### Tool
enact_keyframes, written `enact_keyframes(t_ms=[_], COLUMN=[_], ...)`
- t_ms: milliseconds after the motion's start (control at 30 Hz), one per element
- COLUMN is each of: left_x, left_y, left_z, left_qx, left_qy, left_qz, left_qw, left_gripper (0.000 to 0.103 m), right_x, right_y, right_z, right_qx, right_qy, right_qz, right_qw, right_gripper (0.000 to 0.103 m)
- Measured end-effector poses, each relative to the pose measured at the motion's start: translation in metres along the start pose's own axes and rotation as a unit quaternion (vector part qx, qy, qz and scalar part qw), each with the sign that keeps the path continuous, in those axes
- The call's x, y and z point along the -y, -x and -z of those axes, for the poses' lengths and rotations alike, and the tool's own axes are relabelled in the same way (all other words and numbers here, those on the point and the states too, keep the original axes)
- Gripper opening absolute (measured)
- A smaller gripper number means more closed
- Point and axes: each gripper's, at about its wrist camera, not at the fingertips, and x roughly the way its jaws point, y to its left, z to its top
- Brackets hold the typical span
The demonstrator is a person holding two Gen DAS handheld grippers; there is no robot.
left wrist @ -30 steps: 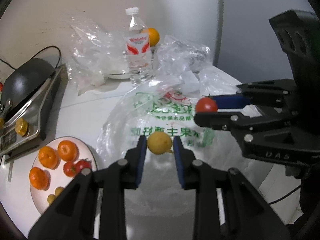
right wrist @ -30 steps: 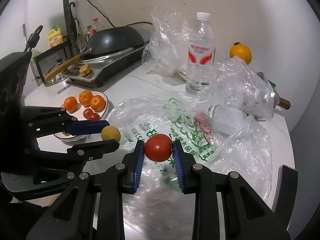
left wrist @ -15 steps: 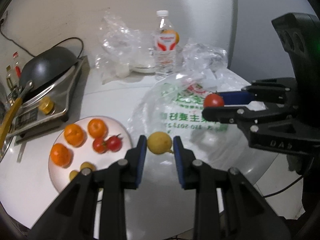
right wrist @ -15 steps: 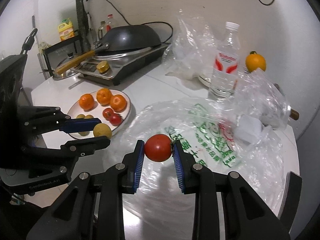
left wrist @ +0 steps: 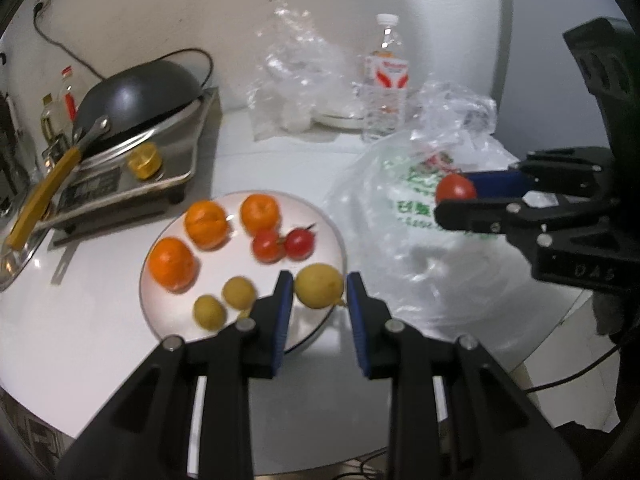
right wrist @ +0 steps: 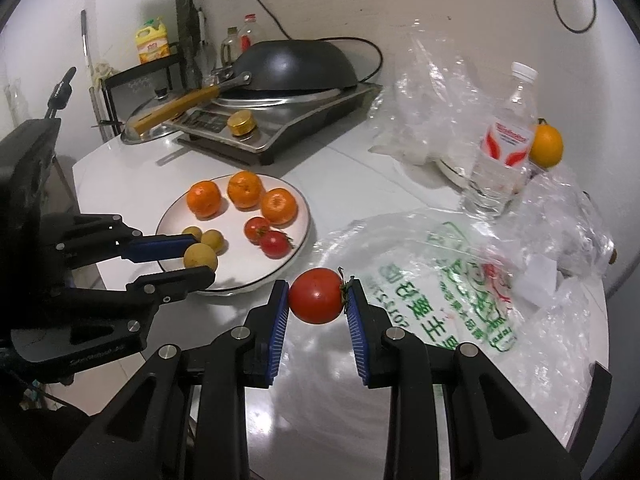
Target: Organize fruits
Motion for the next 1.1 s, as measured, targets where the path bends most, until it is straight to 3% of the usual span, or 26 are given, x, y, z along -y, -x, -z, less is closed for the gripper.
enact_keyframes(t_ms=[600,1100], left_x=[-0.051,-0.065], left_y=[-0.007,-0.012], left_z=[0.016,0.028], left_qx=[-0.008,-0.030], left_qy=[0.015,0.035], left_qz=[-0.041,-0.036], left_qw=[0.9990,0.9983], left_gripper=[0.028,0.028], right_x=[-0.029,-0.035], right_y=[-0.042,-0.068], right_z=[-0.014,-0.020], right_qx=[-0.027,-0.033], right_qy=[0.021,0.025], right_qz=[-0.025,-0.030], right_qw=[0.999,0.999], right_gripper=[0.031,0.031])
